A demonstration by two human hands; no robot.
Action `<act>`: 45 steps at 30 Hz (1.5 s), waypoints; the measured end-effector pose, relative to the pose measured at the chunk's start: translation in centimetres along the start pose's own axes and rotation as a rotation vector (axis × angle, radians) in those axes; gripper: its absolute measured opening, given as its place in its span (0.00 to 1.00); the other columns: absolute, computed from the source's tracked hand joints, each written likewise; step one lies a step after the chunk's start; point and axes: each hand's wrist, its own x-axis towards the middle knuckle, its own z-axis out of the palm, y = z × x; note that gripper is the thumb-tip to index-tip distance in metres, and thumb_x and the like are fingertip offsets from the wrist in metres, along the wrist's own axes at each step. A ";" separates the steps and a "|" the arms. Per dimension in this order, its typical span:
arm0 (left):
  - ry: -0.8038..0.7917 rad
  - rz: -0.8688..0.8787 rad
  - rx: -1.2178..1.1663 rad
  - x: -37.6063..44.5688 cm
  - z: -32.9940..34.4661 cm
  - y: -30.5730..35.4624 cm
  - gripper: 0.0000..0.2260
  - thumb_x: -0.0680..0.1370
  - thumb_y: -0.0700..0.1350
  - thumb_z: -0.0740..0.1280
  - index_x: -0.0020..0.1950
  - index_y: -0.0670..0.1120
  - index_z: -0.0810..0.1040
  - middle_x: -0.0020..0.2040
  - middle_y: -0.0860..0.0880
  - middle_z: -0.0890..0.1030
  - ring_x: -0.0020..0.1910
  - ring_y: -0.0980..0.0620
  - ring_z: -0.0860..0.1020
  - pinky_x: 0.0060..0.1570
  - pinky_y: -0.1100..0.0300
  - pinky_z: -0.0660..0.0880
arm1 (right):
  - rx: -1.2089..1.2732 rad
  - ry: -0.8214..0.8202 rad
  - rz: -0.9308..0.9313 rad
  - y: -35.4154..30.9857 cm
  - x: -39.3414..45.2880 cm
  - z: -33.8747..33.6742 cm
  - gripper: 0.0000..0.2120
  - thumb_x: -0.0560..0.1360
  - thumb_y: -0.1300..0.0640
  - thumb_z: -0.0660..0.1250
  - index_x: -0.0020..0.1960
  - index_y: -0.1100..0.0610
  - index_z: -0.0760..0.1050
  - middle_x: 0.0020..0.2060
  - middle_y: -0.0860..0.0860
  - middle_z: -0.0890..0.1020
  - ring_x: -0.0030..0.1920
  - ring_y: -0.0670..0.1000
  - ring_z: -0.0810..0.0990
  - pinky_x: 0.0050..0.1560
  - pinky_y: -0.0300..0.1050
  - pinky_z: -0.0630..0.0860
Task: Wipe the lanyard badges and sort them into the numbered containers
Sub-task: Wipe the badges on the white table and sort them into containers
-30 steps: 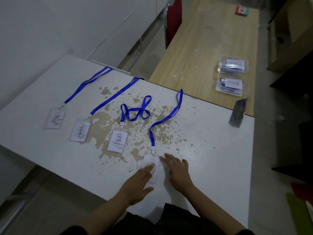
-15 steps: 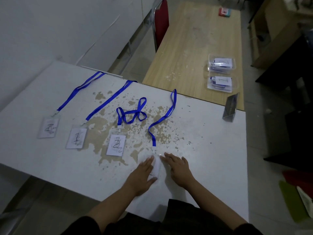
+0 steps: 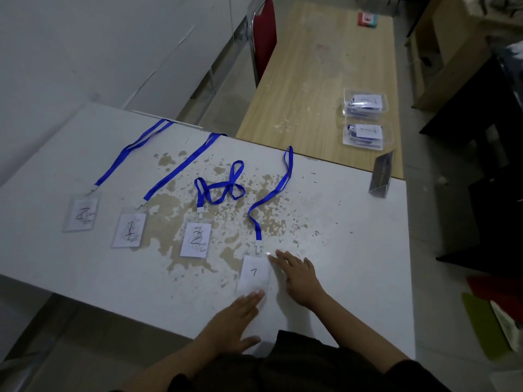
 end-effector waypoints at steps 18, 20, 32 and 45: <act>0.051 -0.089 -0.151 5.9 -2.9 -1.8 0.34 0.81 0.61 0.52 0.80 0.44 0.46 0.79 0.52 0.40 0.78 0.56 0.41 0.75 0.61 0.39 | 0.013 -0.019 0.015 -0.1 0.4 -0.2 0.31 0.78 0.63 0.52 0.78 0.43 0.55 0.79 0.44 0.55 0.78 0.47 0.52 0.76 0.59 0.48; 0.037 -0.075 -0.168 6.2 -2.7 -1.2 0.35 0.81 0.63 0.52 0.80 0.44 0.44 0.78 0.53 0.38 0.78 0.55 0.39 0.76 0.60 0.40 | 0.006 -0.033 0.015 0.0 0.5 -0.3 0.29 0.80 0.60 0.52 0.78 0.43 0.55 0.79 0.44 0.56 0.78 0.47 0.53 0.75 0.60 0.49; 0.040 -0.018 -0.129 5.2 -2.5 -2.3 0.36 0.80 0.63 0.54 0.80 0.46 0.44 0.78 0.54 0.38 0.78 0.55 0.40 0.76 0.60 0.42 | -0.059 -0.085 0.006 0.3 0.2 -0.3 0.39 0.75 0.40 0.66 0.79 0.40 0.49 0.79 0.43 0.51 0.79 0.47 0.49 0.75 0.64 0.45; -0.003 0.065 -0.095 5.0 -1.2 -1.6 0.37 0.78 0.66 0.53 0.80 0.47 0.46 0.78 0.55 0.37 0.78 0.56 0.39 0.77 0.58 0.41 | -0.007 -0.096 0.014 0.2 0.2 -0.5 0.36 0.75 0.52 0.63 0.78 0.43 0.52 0.79 0.43 0.51 0.79 0.48 0.49 0.76 0.63 0.43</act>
